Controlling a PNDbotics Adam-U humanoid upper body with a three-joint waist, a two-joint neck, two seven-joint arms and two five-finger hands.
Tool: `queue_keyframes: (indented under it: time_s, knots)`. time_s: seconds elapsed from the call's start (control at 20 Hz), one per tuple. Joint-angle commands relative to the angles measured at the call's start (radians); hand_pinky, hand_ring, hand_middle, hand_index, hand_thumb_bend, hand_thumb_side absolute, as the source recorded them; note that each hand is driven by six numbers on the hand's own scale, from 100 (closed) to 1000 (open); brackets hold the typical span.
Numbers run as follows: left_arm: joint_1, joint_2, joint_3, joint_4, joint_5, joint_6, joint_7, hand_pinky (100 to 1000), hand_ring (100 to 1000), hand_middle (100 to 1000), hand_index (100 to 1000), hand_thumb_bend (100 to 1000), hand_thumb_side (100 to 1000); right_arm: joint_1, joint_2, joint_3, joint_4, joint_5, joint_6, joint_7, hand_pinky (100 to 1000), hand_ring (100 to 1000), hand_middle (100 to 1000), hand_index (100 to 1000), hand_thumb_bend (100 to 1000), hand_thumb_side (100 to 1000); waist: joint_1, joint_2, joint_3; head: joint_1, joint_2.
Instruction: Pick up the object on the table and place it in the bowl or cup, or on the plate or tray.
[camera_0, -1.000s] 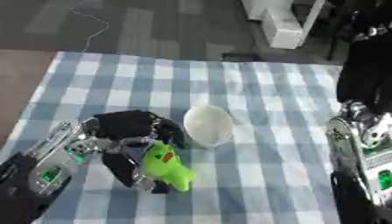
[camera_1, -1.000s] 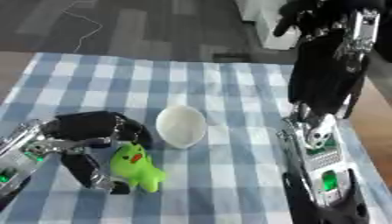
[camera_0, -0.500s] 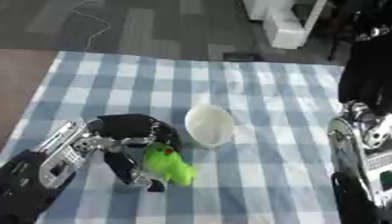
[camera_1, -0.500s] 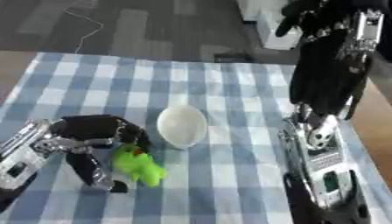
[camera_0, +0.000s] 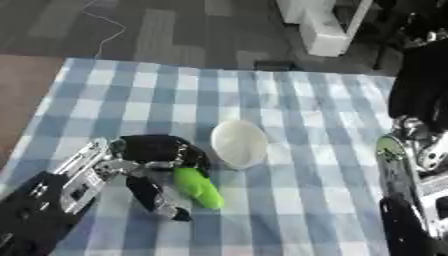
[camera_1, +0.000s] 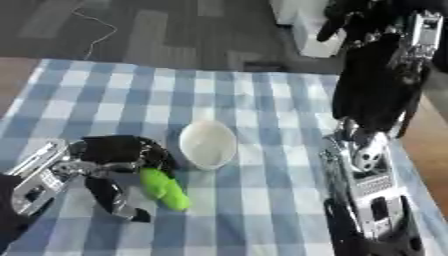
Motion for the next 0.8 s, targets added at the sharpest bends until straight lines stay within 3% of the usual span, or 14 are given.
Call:
queue_keyframes:
  time_s: [0.05,0.1,0.15,0.2,0.25,0.4,0.5,0.55,0.8]
  knots:
    - [-0.018,0.002,0.003,0.016,-0.040,-0.024,-0.001,561,626,740,791,410,673,-0.014,0.003,0.002,-0.019,-0.003,0.000,0.004,299,450,630,794,100,856,0.004,-0.008,-0.003,0.010,-0.012]
    - [-0.020,-0.001,0.005,0.019,-0.054,-0.025,0.013,660,674,704,781,412,630,-0.015,0.004,0.002,-0.020,-0.003,0.000,0.005,299,450,630,794,100,856,0.004,-0.007,-0.004,0.010,-0.012]
    - [-0.022,-0.003,0.007,0.022,-0.067,-0.026,0.028,302,477,615,756,425,571,-0.015,0.005,0.003,-0.020,-0.003,0.000,0.006,299,450,630,793,100,856,0.003,-0.007,-0.005,0.011,-0.012]
    - [-0.023,-0.005,0.008,0.023,-0.079,-0.033,0.047,153,388,537,723,448,488,-0.015,0.005,0.003,-0.020,-0.003,-0.001,0.006,299,450,630,789,100,856,0.004,-0.007,-0.006,0.011,-0.012]
    - [-0.022,-0.007,0.008,0.026,-0.088,-0.042,0.065,100,355,512,701,449,451,-0.015,0.006,0.003,-0.020,-0.003,-0.001,0.006,299,450,628,789,100,856,0.004,-0.007,-0.006,0.010,-0.012]
    - [-0.020,-0.012,0.012,0.038,-0.083,-0.066,0.127,100,295,475,587,418,412,-0.016,0.006,0.003,-0.020,-0.004,-0.001,0.007,299,450,628,789,100,856,0.004,-0.006,-0.006,0.010,-0.011]
    - [-0.018,-0.014,0.012,0.041,-0.070,-0.071,0.164,100,303,475,568,388,421,-0.016,0.006,0.003,-0.020,-0.004,-0.001,0.007,299,450,628,790,100,855,0.004,-0.006,-0.005,0.010,-0.010]
    - [-0.016,-0.016,0.011,0.043,-0.062,-0.071,0.177,100,314,462,539,313,447,-0.016,0.006,0.003,-0.020,-0.004,-0.001,0.006,299,450,628,790,100,856,0.004,-0.006,-0.005,0.010,-0.010]
    - [-0.007,-0.018,0.006,0.028,-0.014,-0.072,0.205,100,187,363,455,225,495,-0.016,0.004,0.003,-0.018,-0.004,0.000,0.006,298,449,628,789,100,856,0.003,-0.007,-0.003,0.013,-0.011]
